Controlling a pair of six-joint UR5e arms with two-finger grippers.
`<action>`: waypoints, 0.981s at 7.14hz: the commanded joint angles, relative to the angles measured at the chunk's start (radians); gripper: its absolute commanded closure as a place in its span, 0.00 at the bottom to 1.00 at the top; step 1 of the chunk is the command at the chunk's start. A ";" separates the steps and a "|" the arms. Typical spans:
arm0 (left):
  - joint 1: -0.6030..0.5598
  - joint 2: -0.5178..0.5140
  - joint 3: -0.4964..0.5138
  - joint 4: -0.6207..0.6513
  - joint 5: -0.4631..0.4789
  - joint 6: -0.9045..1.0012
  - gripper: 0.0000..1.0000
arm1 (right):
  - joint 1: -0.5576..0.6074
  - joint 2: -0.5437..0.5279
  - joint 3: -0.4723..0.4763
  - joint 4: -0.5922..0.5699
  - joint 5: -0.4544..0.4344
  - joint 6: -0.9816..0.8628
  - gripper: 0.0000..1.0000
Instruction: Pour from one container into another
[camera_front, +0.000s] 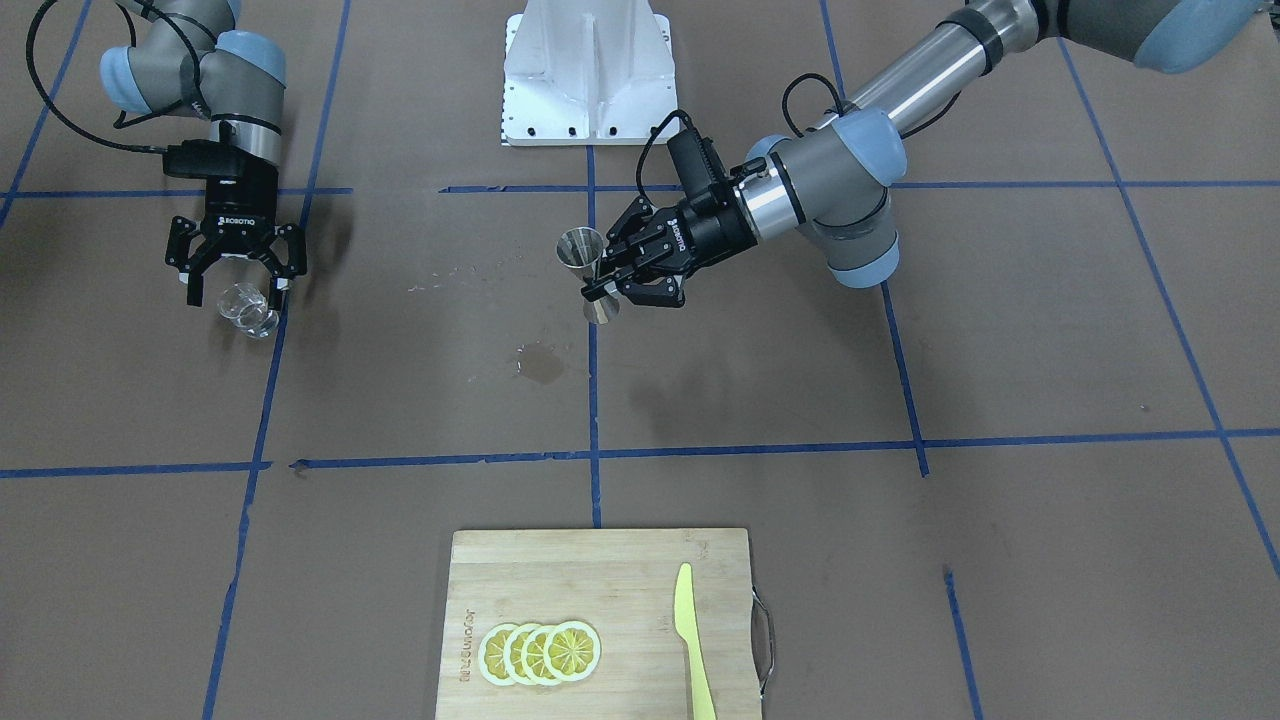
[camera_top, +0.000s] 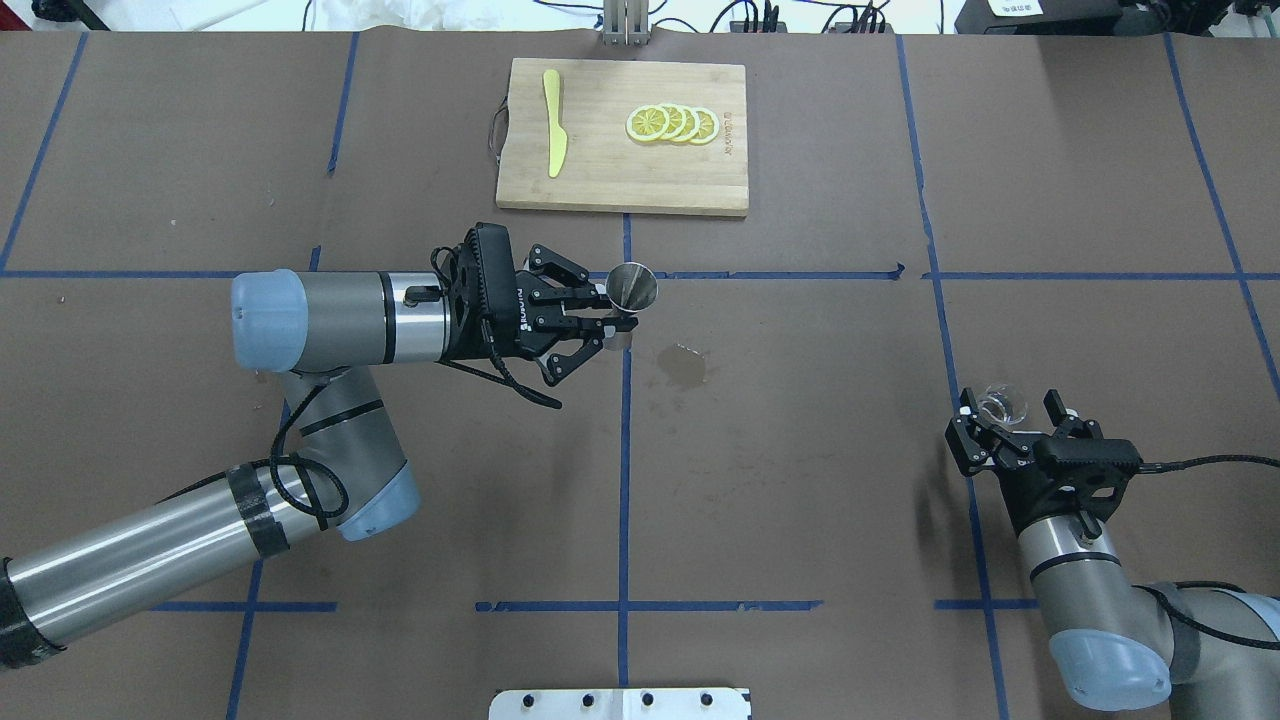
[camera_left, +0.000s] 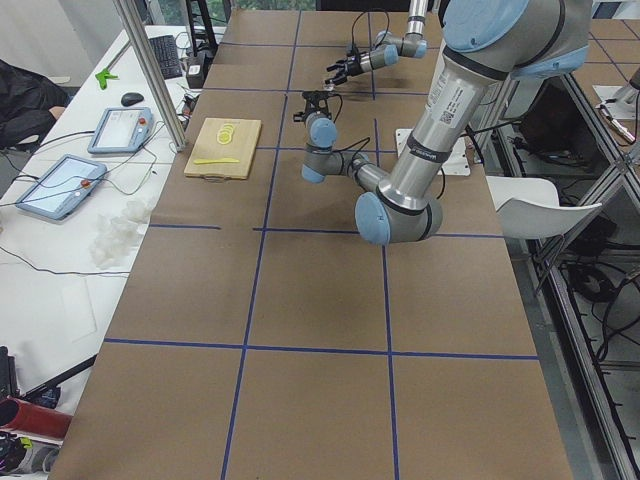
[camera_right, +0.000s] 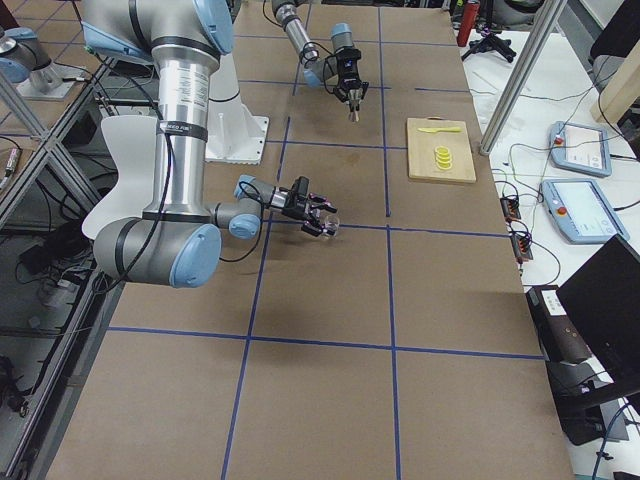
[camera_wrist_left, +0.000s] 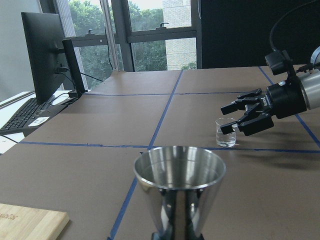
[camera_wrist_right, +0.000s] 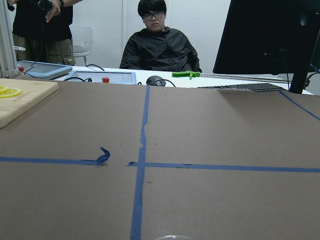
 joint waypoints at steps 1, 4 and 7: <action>0.000 0.001 0.000 0.000 0.001 0.000 1.00 | -0.001 0.021 -0.036 0.000 -0.001 0.002 0.00; 0.000 0.001 0.000 0.000 0.001 0.000 1.00 | -0.001 0.026 -0.059 0.000 -0.001 0.018 0.10; 0.000 0.001 0.000 0.000 -0.001 0.000 1.00 | -0.001 0.027 -0.065 0.000 -0.001 0.018 0.10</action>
